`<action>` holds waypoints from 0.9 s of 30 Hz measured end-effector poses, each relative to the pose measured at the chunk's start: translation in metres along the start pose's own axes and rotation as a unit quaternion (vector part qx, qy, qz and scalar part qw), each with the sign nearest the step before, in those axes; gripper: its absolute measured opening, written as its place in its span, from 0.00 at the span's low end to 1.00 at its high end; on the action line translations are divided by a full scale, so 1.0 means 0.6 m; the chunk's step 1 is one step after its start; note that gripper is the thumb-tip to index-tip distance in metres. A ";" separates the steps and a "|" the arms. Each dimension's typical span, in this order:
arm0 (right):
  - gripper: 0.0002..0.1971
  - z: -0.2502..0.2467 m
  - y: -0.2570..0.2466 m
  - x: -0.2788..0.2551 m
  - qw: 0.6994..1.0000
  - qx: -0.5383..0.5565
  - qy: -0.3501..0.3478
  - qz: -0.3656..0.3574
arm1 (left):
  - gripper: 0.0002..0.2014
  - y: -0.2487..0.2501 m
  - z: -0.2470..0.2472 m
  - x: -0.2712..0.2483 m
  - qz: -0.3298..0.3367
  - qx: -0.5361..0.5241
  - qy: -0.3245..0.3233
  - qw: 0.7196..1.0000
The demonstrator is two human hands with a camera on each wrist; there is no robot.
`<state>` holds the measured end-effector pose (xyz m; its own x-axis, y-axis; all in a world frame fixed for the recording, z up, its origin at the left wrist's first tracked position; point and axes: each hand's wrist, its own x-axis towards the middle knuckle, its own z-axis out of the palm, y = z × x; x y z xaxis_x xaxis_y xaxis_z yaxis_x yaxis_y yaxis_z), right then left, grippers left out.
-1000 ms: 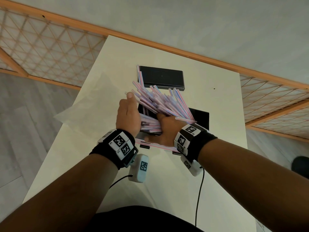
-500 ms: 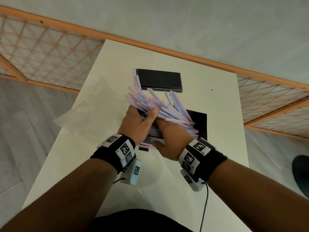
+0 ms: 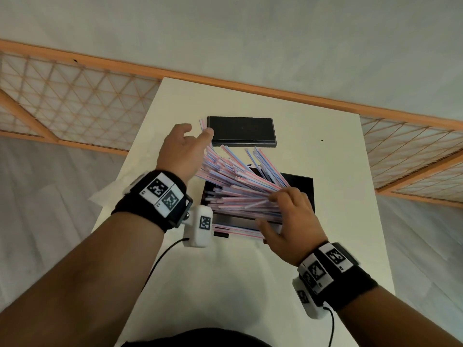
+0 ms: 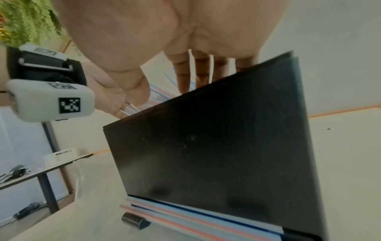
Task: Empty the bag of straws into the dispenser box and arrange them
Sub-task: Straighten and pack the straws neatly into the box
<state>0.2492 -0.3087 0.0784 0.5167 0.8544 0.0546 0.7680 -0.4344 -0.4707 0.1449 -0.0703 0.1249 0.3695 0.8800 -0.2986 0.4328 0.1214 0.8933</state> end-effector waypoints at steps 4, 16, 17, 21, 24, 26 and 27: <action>0.26 0.000 -0.004 0.001 1.000 0.013 0.005 0.011 | 0.20 0.016 0.011 0.011 0.044 0.138 -0.011 0.989; 0.21 -0.054 -0.022 0.041 0.992 0.098 0.082 -0.023 | 0.14 0.107 -0.035 -0.033 0.262 0.120 0.098 0.953; 0.21 -0.061 -0.026 0.048 0.990 0.105 0.093 -0.022 | 0.14 0.114 -0.038 -0.031 0.269 0.099 0.100 0.953; 0.21 -0.083 -0.038 0.073 0.985 0.132 0.115 0.006 | 0.09 0.112 -0.028 -0.026 0.253 0.048 0.063 0.964; 0.20 -0.090 -0.041 0.081 0.982 0.142 0.124 0.010 | 0.09 0.094 -0.016 -0.029 0.268 0.057 0.036 0.961; 0.19 -0.091 -0.041 0.082 0.980 0.151 0.127 0.012 | 0.08 0.086 -0.012 -0.029 0.287 0.053 0.034 0.956; 0.18 -0.091 -0.041 0.083 0.979 0.157 0.128 0.013 | 0.07 0.085 -0.011 -0.029 0.292 0.044 0.039 0.954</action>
<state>0.2764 -0.2711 0.1408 0.6431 0.7271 0.2402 0.6205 -0.3109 -0.7200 0.1551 -0.0763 0.1780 0.5088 0.8170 0.2713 0.2405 -0.4375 0.8665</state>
